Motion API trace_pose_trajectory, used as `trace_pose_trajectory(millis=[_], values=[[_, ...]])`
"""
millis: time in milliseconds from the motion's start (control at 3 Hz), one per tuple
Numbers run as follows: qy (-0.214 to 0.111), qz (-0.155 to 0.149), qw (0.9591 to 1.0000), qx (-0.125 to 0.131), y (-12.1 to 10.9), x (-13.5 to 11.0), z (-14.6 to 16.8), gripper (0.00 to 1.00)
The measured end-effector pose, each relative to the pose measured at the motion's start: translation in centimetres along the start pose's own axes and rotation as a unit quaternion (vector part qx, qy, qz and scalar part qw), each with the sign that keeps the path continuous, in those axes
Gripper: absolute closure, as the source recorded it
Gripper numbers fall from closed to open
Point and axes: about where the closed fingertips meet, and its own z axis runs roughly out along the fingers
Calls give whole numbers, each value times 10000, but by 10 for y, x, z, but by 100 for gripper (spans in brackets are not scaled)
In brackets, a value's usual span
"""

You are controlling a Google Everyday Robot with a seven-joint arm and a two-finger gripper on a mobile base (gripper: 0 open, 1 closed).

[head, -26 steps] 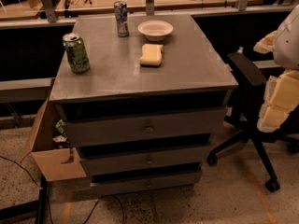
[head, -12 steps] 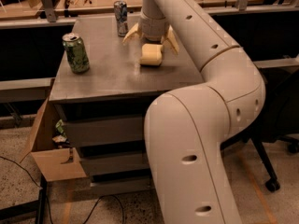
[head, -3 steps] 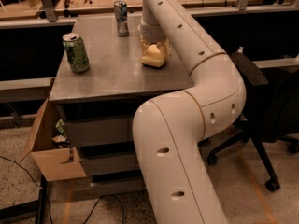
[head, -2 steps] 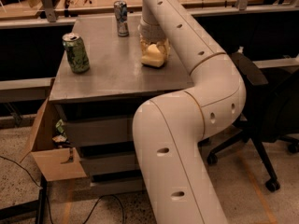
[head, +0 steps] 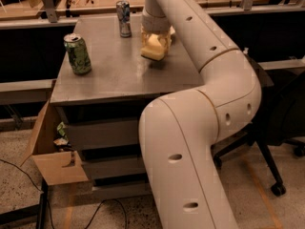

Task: Pick sponge

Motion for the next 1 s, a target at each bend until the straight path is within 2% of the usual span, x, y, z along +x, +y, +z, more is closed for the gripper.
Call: trace_pose_trajectory(millis=[333,667,1000], values=[[95,166,9992,344,-9,-6,-31,100],[-163,395,9972,622,-8,-25,-36,100],[-388,668,9927,928,-4,-48,-46,100]])
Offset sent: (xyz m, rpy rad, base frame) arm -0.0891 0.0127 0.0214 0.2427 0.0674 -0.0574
